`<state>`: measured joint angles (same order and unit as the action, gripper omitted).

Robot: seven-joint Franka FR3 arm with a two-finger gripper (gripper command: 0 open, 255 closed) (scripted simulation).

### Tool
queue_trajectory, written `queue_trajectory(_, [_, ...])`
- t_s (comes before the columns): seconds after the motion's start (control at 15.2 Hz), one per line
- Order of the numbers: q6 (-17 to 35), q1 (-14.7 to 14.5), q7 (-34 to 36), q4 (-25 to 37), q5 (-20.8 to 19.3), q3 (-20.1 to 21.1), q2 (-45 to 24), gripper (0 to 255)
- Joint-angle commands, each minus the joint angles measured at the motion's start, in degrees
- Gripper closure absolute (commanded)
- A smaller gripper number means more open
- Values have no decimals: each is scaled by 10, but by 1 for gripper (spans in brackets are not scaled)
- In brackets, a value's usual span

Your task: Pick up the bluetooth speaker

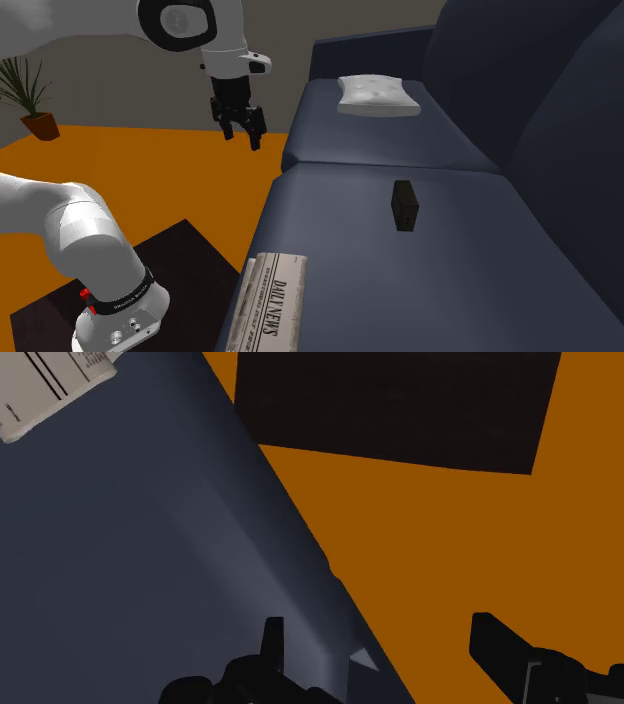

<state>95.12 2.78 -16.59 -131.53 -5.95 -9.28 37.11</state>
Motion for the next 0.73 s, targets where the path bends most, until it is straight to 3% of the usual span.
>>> queue_trajectory(0.0, [18, 3, -28, 15, -10, -22, -29, 0])
queue_trajectory(0.66, [85, 9, -172, 140, -9, -124, -204, 0])
